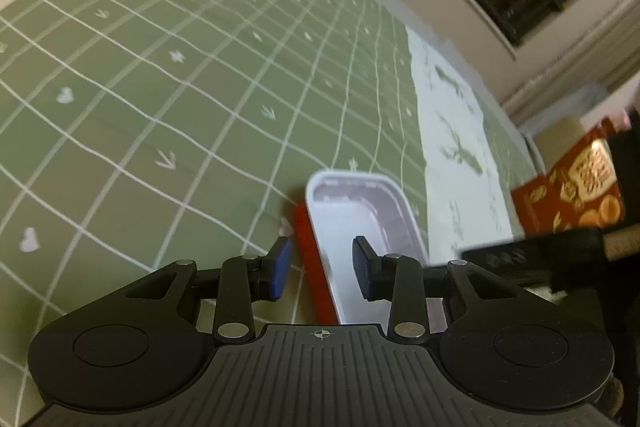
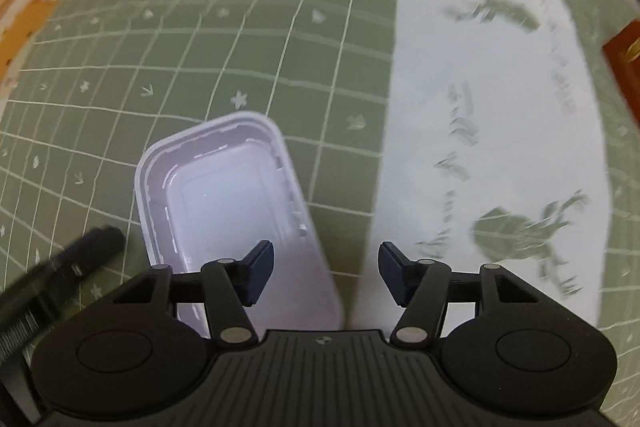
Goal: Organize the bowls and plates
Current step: 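Move the right tool to the red-and-white tray and grasp its rim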
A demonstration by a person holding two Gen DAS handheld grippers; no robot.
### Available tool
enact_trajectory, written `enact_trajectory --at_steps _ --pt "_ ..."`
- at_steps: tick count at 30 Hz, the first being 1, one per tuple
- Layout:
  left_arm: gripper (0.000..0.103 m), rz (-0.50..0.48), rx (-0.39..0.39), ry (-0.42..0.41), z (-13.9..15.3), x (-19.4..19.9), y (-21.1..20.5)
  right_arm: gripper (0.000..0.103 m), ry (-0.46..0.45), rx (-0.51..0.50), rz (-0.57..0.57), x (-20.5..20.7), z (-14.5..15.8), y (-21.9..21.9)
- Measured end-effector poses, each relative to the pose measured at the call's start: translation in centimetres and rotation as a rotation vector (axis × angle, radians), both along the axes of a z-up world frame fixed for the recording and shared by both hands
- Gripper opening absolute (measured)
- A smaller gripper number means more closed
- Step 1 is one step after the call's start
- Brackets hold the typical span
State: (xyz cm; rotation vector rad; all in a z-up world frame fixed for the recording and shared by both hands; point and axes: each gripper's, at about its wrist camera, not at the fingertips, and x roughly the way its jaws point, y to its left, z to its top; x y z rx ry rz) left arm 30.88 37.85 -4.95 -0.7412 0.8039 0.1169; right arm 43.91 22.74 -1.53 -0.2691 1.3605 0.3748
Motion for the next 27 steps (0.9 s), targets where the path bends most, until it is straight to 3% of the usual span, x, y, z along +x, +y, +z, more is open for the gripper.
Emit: enact_trajectory --at_steps 9,18,27 --pt "0.036 -0.054 -0.035 -0.003 -0.9 0.7 -0.8 0.052 0.054 -0.083 0.064 -0.4 -3.4 2.3" --pt "0.035 0.001 -0.07 -0.01 -1.2 0.3 0.9 0.052 0.111 0.071 0.095 -1.6 -1.2 1.4" --pt "0.035 -0.084 -0.035 0.058 -2.3 1.4 -0.6 0.051 0.11 -0.021 0.027 -0.6 -3.4 2.5"
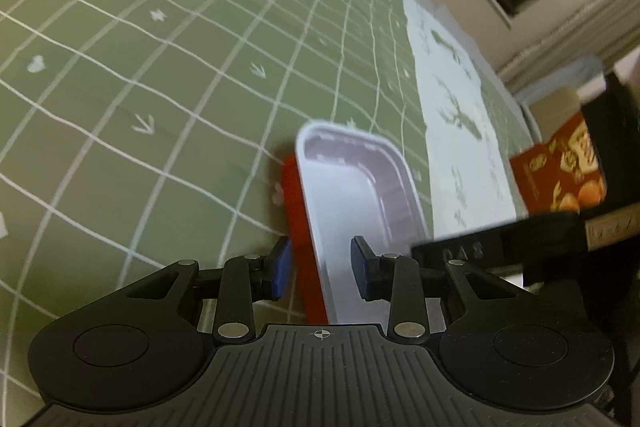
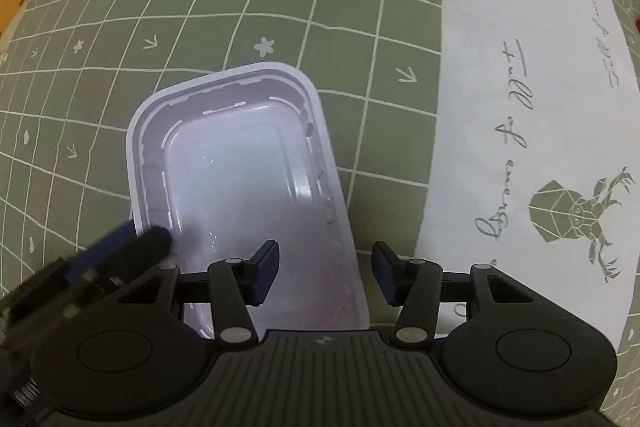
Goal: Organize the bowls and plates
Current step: 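Move the right tool to the red-and-white tray and grasp its rim, then lower the red-and-white tray with the right tool onto the bowl stack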
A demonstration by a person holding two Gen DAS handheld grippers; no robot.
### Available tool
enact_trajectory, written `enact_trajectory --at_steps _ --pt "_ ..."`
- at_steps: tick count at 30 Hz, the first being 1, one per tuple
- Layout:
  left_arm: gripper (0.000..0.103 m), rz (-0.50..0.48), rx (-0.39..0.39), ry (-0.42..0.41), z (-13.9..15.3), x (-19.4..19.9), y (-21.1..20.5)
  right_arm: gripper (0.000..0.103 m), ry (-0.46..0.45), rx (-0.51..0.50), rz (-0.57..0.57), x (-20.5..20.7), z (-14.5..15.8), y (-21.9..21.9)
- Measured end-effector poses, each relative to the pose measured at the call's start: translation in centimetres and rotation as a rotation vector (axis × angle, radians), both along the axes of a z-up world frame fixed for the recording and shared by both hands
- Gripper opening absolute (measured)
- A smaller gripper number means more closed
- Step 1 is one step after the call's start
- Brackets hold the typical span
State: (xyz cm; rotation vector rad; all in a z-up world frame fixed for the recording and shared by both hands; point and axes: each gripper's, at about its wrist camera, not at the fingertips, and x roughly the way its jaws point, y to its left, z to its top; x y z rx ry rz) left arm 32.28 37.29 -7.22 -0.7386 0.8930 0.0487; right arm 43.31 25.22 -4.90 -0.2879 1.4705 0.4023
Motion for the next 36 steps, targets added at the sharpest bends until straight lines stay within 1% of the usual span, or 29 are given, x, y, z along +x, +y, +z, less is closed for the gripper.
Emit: enact_trajectory --at_steps 1,2,4,5,6,8,11,14,16,19,21,24,27,29,31,34,36 --pt "0.032 -0.012 -0.005 0.009 -0.3 0.2 -0.3 0.05 -0.003 -0.004 0.008 -0.1 -0.1 0.2" --pt "0.03 -0.017 -0.001 0.025 -0.7 0.5 -0.5 0.046 -0.004 -0.007 0.019 -0.2 -0.1 0.4" --pt "0.029 -0.008 0.001 0.04 -0.9 0.5 -0.6 0.045 -0.012 -0.026 0.029 -0.5 -0.1 0.6" --pt "0.029 -0.004 0.001 0.038 -0.5 0.3 -0.5 0.045 -0.016 -0.01 0.027 -0.6 0.2 0.4" --pt "0.029 -0.002 0.009 0.017 0.2 -0.2 -0.4 0.045 -0.021 0.015 0.024 -0.8 0.8 0.2" --pt "0.029 0.005 0.033 -0.047 2.4 -1.6 -0.3 0.045 -0.039 0.097 0.012 -1.7 2.7 -0.8" --pt "0.029 -0.002 0.058 -0.126 5.9 -3.6 -0.7 0.045 -0.097 0.243 0.042 -4.3 7.3 -3.2" --pt "0.029 -0.001 0.126 -0.223 10.0 -6.4 -3.0 0.045 -0.175 0.387 0.074 -7.7 12.8 -6.6" --pt "0.029 -0.029 0.159 -0.268 12.7 -7.7 -5.4 0.045 -0.257 0.449 0.098 -10.4 15.6 -9.2" --pt "0.029 -0.065 0.159 -0.323 15.7 -9.3 -8.2 0.046 -0.403 0.494 0.093 -14.0 18.3 -13.4" --pt "0.029 -0.1 0.15 -0.341 17.0 -10.0 -10.1 0.046 -0.468 0.524 0.066 -15.8 19.1 -16.2" --pt "0.029 -0.158 0.136 -0.344 17.5 -10.5 -12.4 0.047 -0.517 0.572 0.015 -18.0 19.1 -20.2" --pt "0.029 -0.199 0.157 -0.332 16.1 -11.1 -14.3 0.049 -0.573 0.588 -0.011 -19.8 17.1 -22.9" --pt "0.028 -0.205 0.164 -0.284 14.3 -10.8 -15.1 0.049 -0.578 0.591 -0.034 -20.9 14.7 -23.7" --pt "0.027 -0.202 0.159 -0.223 12.3 -10.3 -15.7 0.049 -0.561 0.604 -0.087 -21.6 12.3 -24.5" --pt "0.027 -0.217 0.147 -0.167 10.9 -10.2 -16.0 0.049 -0.578 0.587 -0.142 -22.4 9.6 -24.4" --pt "0.027 -0.226 0.142 -0.151 10.7 -10.4 -15.7 0.049 -0.608 0.575 -0.155 -23.2 9.0 -24.7"
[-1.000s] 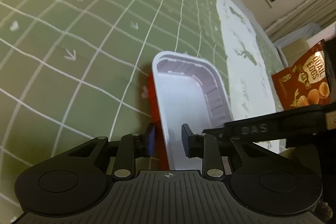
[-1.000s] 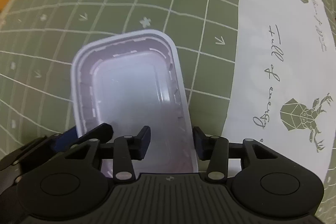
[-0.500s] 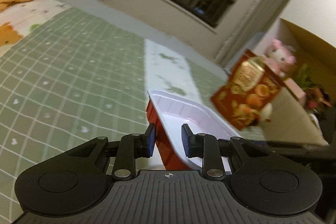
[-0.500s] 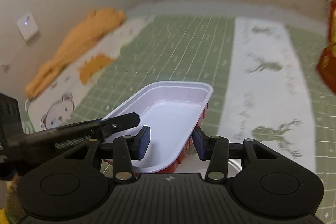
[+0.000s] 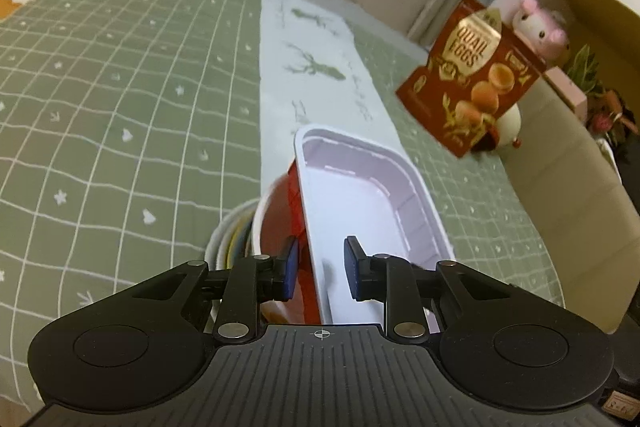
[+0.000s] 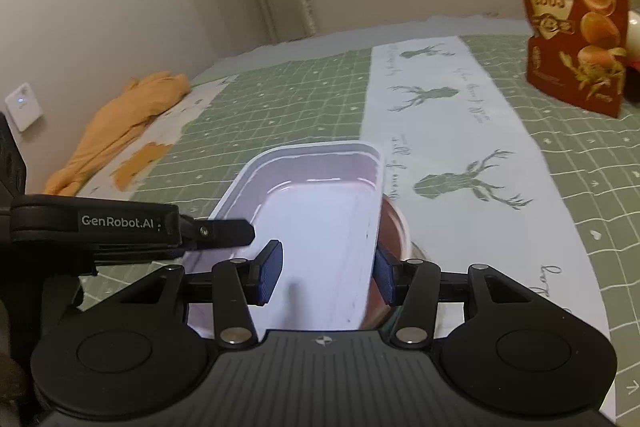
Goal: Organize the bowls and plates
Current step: 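Lower the red-and-white tray with the right tool onto the bowl stack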
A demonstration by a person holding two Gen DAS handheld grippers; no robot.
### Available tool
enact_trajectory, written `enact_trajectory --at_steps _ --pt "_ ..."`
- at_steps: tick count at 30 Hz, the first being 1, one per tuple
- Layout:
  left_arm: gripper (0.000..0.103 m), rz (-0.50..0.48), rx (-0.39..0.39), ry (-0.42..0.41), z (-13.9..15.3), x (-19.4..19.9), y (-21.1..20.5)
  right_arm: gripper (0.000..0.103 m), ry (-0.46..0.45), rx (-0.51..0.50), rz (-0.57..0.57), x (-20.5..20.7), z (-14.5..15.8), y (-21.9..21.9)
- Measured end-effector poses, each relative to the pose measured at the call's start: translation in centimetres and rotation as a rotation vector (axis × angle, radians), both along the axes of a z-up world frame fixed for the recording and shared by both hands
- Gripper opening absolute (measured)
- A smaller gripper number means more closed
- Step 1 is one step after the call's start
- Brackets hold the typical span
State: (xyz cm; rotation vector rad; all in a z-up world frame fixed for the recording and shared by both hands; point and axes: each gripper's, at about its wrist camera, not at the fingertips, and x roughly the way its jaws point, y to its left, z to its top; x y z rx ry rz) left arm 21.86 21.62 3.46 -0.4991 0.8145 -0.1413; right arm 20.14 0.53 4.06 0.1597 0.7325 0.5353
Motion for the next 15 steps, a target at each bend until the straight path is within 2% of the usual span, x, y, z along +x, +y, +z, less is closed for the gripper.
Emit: enact_trajectory --at_steps 4,8,15 --pt "0.026 0.019 -0.022 -0.021 0.5 0.1 0.5 0.049 -0.013 0.013 -0.016 -0.4 -0.2 -0.3" --pt "0.023 0.045 -0.007 -0.034 0.8 1.0 0.8 0.049 -0.045 -0.019 -0.015 -0.2 -0.2 0.0" --pt "0.022 0.032 -0.026 -0.02 0.7 2.4 1.5 0.049 0.036 0.071 -0.009 2.0 0.0 -0.4"
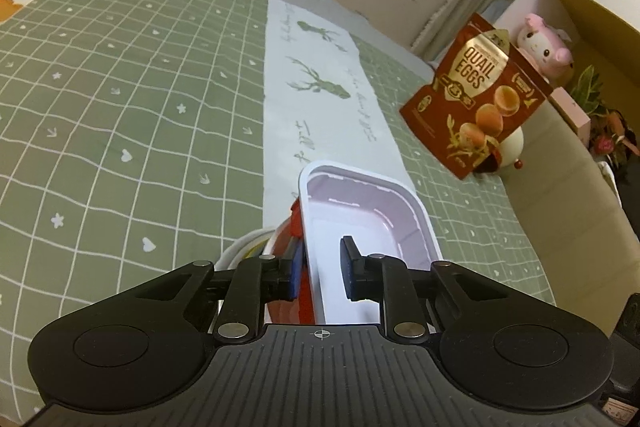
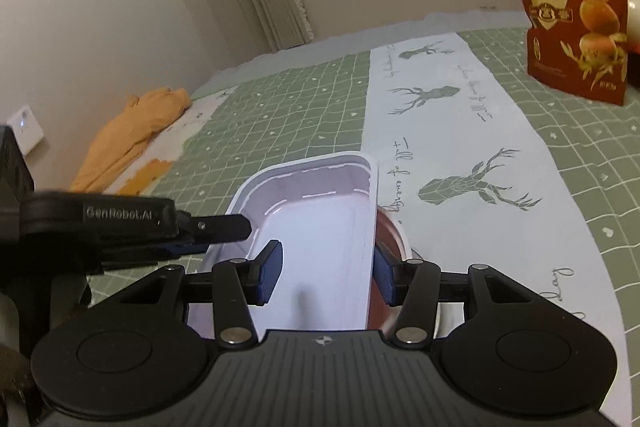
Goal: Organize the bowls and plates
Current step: 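Lower the red-and-white tray with the right tool onto the bowl stack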
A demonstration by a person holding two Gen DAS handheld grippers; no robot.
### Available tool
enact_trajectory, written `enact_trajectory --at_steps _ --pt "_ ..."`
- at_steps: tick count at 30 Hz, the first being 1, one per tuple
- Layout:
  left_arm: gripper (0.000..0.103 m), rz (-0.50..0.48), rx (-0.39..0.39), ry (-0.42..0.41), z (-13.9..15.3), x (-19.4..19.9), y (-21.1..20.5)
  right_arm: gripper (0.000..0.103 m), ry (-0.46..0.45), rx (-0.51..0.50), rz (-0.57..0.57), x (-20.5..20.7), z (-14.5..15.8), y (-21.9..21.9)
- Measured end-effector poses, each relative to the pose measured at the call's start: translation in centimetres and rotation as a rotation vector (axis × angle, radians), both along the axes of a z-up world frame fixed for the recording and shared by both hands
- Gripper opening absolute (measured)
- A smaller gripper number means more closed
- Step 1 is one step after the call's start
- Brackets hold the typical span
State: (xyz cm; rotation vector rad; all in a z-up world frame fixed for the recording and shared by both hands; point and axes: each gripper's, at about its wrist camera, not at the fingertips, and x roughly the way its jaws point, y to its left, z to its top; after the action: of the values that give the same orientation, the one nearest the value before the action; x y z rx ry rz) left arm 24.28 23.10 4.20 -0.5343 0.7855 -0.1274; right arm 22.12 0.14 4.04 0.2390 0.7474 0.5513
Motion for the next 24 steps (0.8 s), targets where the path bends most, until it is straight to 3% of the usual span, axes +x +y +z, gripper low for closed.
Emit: enact_trajectory --at_steps 16,24 --pt "0.02 -0.026 -0.021 0.046 -1.7 2.9 0.5 0.049 0.07 -0.019 -0.014 2.9 -2.2 0.6" --pt "0.02 -0.019 0.024 0.055 -1.4 1.6 0.0 0.049 0.051 -0.02 -0.011 1.5 -2.1 0.2"
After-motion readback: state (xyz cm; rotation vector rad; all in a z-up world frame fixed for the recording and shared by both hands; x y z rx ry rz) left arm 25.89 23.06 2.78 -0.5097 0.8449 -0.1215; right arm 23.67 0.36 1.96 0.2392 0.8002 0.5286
